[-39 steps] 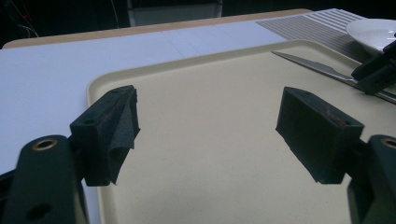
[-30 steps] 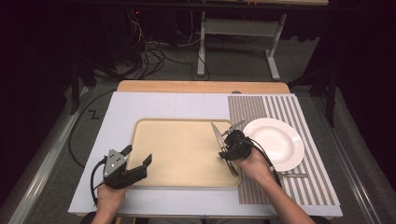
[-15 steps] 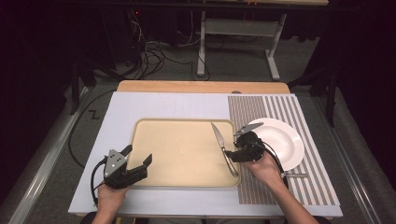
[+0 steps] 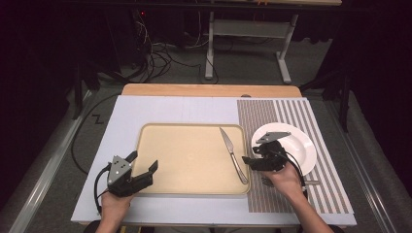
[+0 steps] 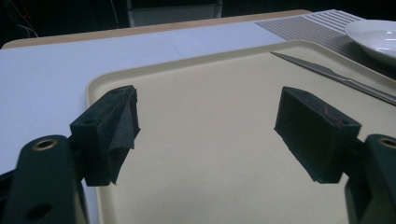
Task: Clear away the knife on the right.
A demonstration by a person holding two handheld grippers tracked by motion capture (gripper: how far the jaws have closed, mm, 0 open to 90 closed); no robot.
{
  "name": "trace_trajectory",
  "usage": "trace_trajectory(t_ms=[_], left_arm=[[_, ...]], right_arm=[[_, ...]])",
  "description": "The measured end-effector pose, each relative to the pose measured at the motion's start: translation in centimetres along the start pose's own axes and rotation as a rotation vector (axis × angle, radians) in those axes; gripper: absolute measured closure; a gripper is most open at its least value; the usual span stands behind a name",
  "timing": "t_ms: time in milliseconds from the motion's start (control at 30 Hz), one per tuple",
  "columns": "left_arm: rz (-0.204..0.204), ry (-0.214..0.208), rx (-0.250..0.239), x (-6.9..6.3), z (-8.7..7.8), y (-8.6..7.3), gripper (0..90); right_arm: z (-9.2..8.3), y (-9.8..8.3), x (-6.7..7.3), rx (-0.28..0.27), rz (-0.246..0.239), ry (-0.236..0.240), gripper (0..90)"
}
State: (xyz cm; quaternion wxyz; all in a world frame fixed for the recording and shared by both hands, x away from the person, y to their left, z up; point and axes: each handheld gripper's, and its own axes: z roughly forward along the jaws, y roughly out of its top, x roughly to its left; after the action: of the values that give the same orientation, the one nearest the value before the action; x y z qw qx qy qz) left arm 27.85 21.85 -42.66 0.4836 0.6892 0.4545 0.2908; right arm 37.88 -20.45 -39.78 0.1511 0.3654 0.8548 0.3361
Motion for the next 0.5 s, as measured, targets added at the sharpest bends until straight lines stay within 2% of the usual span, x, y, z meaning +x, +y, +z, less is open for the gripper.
trace_trajectory(t_ms=[67, 333, 500], left_arm=[[-0.001, -0.001, 0.0, 0.0, 0.0, 0.0, 22.8], [0.009, 0.001, 0.002, -0.2, -0.1, 0.0, 22.7], [0.021, -0.001, 0.003, -0.3, 0.0, 0.0, 22.6]], right_arm=[[-0.4, -0.4, -0.2, -0.014, 0.013, 0.011, 43.9], [-1.4, -1.7, -0.6, -0.051, 0.017, -0.009, 42.2], [-2.0, -2.6, -0.5, -0.1, 0.014, -0.027, 42.1]])
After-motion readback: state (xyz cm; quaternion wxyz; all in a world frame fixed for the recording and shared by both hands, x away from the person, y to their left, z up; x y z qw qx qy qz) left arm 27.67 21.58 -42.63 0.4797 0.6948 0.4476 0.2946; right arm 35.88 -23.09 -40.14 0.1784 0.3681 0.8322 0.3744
